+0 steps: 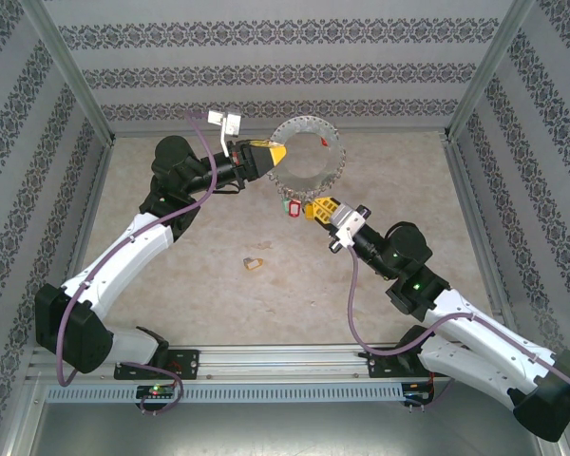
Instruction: Put the keys on the keyring
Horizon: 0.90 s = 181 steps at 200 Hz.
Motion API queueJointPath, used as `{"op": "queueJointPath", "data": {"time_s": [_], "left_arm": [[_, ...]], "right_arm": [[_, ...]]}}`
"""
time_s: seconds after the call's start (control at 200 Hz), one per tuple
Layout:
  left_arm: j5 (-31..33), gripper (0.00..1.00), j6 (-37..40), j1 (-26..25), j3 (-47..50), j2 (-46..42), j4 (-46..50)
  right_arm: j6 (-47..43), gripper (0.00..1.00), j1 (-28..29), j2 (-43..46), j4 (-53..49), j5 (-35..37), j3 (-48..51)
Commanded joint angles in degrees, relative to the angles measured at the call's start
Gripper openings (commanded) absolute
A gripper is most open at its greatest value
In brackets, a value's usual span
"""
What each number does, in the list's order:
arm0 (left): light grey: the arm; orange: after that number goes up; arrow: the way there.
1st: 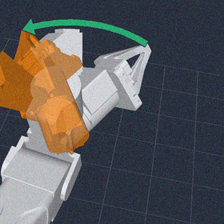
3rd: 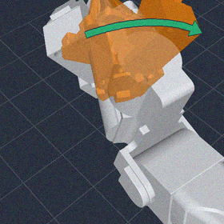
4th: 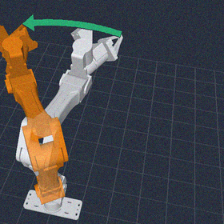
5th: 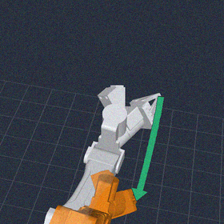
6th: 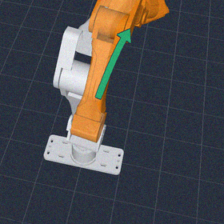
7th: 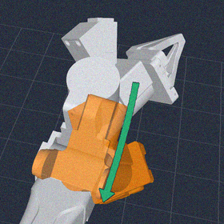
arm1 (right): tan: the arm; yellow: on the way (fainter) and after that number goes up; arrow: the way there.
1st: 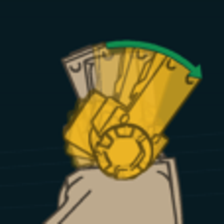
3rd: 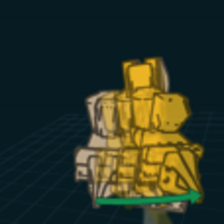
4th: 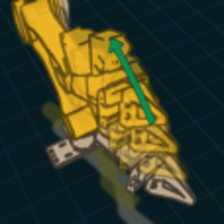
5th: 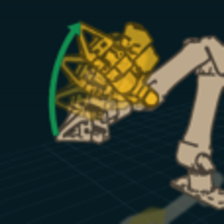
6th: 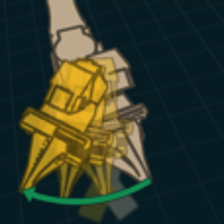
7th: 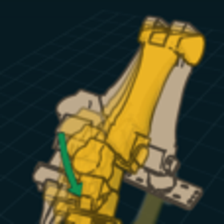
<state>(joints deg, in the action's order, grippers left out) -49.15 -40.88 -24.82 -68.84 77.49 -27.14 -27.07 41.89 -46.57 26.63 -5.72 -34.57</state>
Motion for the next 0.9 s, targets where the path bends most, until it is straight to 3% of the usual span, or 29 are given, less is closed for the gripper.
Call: {"op": "queueJointPath", "data": {"time_s": [0.0,0.899], "left_arm": [[1.31,0.0,0.63,-0.69,-0.95,-2.56,-1.26],[2.24,0.0,0.6,-0.76,-0.77,-1.56,-0.04]], "right_arm": [[-1.81,0.12,0.72,0.11,0.39,1.91,-1.78],[-2.86,0.14,0.72,-2.99,2.82,4.76,-3.05]]}}
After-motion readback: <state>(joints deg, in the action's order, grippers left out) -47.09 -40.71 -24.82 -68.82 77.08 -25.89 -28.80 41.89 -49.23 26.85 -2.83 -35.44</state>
